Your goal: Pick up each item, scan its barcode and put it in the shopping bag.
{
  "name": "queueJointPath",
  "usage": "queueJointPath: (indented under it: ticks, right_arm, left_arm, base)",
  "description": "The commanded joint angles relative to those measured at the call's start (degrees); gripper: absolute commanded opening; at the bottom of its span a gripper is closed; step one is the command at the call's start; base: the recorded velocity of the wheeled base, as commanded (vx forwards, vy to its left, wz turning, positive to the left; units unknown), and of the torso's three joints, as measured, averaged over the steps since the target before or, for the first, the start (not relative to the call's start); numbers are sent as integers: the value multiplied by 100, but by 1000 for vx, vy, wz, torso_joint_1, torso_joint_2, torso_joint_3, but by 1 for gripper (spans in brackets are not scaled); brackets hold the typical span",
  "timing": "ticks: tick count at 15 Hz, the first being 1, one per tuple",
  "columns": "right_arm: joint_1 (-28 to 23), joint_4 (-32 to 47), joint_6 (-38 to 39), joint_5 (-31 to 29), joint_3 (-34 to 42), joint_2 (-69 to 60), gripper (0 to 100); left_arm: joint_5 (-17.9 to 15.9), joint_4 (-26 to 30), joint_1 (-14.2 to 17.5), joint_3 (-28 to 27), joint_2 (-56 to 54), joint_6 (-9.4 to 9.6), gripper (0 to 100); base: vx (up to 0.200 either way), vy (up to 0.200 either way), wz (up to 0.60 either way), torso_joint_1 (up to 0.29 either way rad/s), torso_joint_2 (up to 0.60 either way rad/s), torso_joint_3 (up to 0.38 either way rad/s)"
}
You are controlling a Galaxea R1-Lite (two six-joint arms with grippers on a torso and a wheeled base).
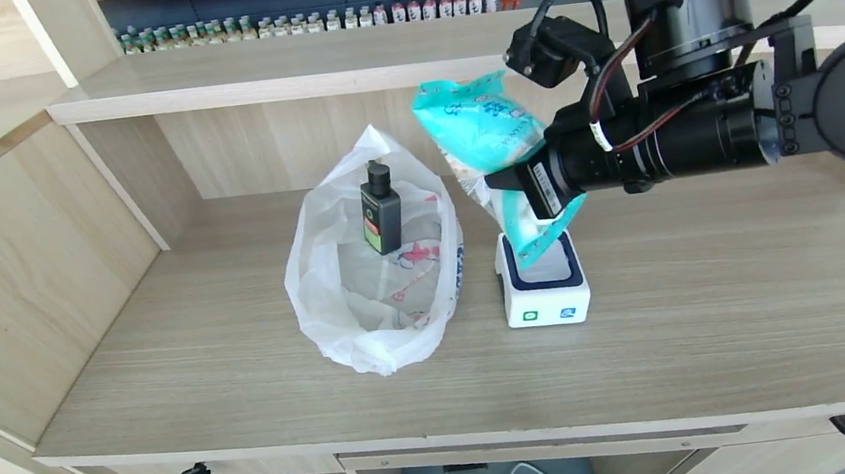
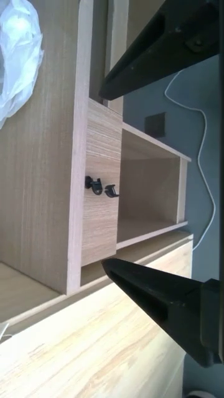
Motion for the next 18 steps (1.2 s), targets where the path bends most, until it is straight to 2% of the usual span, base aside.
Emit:
queueJointPath:
  ticks: [1,4,7,9,11,13,16,18]
  right_arm:
    - [-155,-126,-283,4,415,-59,0]
    - [-419,-925,-1249,13,1030,-121,0]
    - [-516,-1259,-1759,13,1047,-15,0]
    - [-595,-1655,-2506,30,1170,99,0]
    - [-577,-2121,-2928,48,1197,284,0]
    - [-630,-2420,-3464,312,1276,407,0]
    - [-621,-2973,-3772,602,1742,468,0]
    - [-639,-2973,-3939,707,1865,460,0]
  left_arm:
    - [0,0,5,0,-2,-1,100]
    - [0,0,5,0,-2,-1,100]
    - [0,0,5,0,-2,-1,100]
    - [0,0,5,0,-2,-1,100]
    - [0,0,5,0,-2,-1,100]
    - [0,0,5,0,-2,-1,100]
    - [0,0,5,0,-2,-1,100]
    - [0,0,5,0,-2,-1,100]
  base:
    - [0,0,0,0,0,0]
    - [0,0,0,0,0,0]
    - [0,0,0,0,0,0]
    - [0,0,0,0,0,0]
    - [0,0,0,0,0,0]
    - [0,0,0,0,0,0]
    - [0,0,0,0,0,0]
    - [0,0,0,0,0,0]
